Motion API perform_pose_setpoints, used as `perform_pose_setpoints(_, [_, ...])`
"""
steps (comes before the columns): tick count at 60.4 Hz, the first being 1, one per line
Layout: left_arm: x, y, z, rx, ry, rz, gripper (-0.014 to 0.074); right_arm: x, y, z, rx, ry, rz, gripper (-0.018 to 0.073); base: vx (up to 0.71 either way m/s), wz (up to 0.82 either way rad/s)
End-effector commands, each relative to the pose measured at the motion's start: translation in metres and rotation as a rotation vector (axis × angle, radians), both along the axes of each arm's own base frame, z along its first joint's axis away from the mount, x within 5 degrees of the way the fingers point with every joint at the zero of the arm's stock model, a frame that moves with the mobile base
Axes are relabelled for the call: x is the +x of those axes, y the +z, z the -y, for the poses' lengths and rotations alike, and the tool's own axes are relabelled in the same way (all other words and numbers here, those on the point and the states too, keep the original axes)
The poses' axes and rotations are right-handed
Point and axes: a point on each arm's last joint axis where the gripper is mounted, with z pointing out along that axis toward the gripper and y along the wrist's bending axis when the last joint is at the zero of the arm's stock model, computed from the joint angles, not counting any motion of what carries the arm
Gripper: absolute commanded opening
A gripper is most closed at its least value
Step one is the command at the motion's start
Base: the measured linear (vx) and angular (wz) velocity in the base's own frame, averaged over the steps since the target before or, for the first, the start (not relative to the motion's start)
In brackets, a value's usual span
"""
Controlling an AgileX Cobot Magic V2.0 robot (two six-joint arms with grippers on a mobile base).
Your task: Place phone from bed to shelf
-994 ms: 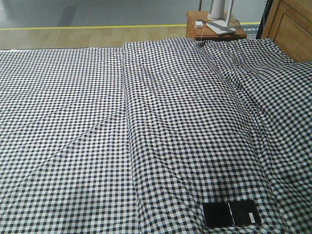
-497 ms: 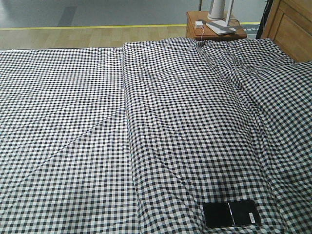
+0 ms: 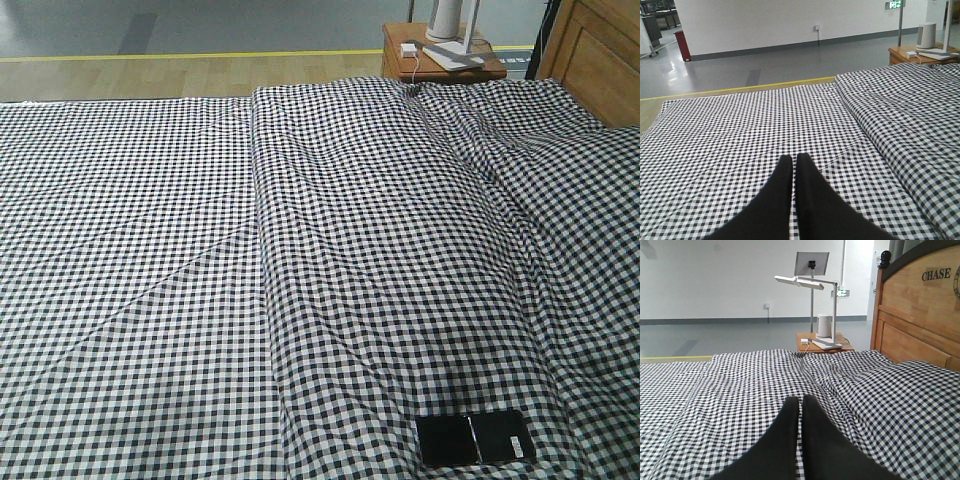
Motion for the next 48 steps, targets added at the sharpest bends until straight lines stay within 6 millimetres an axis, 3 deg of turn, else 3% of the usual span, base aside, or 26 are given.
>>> perform_pose_setpoints(1, [-0.001, 0.015, 0.0, -0.007, 0.0, 0.104, 0.0001, -0.001, 0.006, 0.0, -0.015, -0.004, 0.085, -0.0005, 0.0, 0.0])
perform_pose_setpoints(12, [-0.001, 0.015, 0.0, -0.007, 0.0, 0.104, 0.0001, -0.003, 0.018, -0.001, -0.032, 0.002, 0.206, -0.0005, 0.0, 0.0])
perform_pose_setpoints(24, [-0.001, 0.015, 0.0, -0.007, 0.0, 0.104, 0.0001, -0.012, 0.046, -0.003, -0.119, -0.003, 0.478, -0.0005, 0.0, 0.0])
perform_pose_setpoints(32, [-0.001, 0.015, 0.0, -0.007, 0.0, 0.104, 0.0001, -0.023, 0.079, -0.003, -0.124, -0.008, 0.578, -0.0005, 0.0, 0.0])
perform_pose_setpoints(48, [-0.001, 0.015, 0.0, -0.007, 0.0, 0.104, 0.0001, -0.044, 0.169, -0.004, -0.129, -0.019, 0.702, -0.0005, 0.0, 0.0])
